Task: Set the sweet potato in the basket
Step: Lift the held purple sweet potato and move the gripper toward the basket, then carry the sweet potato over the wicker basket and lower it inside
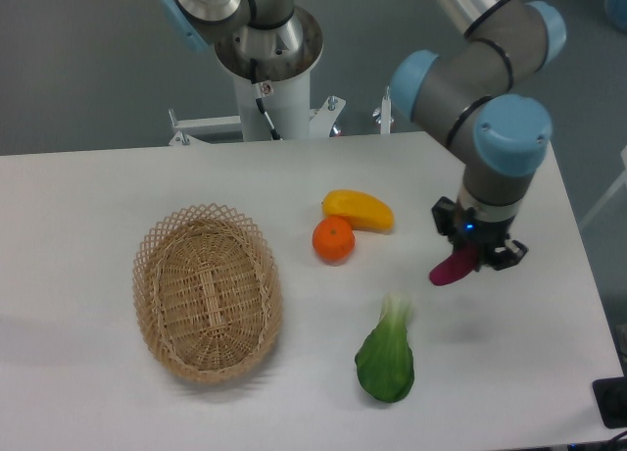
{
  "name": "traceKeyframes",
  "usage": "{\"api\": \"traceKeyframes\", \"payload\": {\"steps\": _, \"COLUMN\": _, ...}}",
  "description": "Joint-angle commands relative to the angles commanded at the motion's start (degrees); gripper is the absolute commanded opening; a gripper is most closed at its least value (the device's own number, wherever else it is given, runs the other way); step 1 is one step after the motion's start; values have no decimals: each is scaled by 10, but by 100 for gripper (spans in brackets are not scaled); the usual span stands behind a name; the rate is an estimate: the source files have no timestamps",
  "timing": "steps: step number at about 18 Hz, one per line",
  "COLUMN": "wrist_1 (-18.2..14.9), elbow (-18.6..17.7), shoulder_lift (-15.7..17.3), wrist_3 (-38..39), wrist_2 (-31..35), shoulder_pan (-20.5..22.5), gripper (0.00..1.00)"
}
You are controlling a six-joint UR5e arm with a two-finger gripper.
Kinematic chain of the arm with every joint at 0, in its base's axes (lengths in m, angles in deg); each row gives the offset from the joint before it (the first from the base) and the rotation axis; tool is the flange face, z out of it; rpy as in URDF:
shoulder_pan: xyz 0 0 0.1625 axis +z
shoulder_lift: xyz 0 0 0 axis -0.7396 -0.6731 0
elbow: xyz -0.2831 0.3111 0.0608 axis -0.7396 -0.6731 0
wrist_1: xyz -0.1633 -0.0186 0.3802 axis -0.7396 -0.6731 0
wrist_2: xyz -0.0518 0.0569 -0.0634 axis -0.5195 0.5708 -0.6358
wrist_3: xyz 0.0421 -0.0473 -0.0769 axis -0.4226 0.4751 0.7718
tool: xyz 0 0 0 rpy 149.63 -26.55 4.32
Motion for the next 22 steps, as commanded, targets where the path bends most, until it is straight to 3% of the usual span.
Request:
{"api": "traceKeyframes", "payload": {"steps": 4, "wrist_1": 5, "elbow": -26, "shoulder_lift": 15, "wrist_3": 41, "wrist_2": -1, "shoulder_pan": -52, "gripper": 16}}
{"api": "traceKeyframes", "payload": {"steps": 10, "wrist_1": 6, "elbow": -35, "shoulder_lift": 16, "wrist_3": 119, "wrist_2": -1, "shoulder_pan": -135, "gripper": 17}}
{"api": "traceKeyframes", "payload": {"steps": 15, "wrist_1": 9, "elbow": -78, "shoulder_lift": 14, "wrist_3": 137, "wrist_2": -1, "shoulder_pan": -184, "gripper": 17}}
{"api": "traceKeyframes", "payload": {"steps": 18, "wrist_1": 9, "elbow": -86, "shoulder_lift": 9, "wrist_3": 154, "wrist_2": -2, "shoulder_pan": -207, "gripper": 24}}
{"api": "traceKeyframes", "payload": {"steps": 22, "wrist_1": 9, "elbow": -96, "shoulder_lift": -1, "wrist_3": 166, "wrist_2": -2, "shoulder_pan": -236, "gripper": 41}}
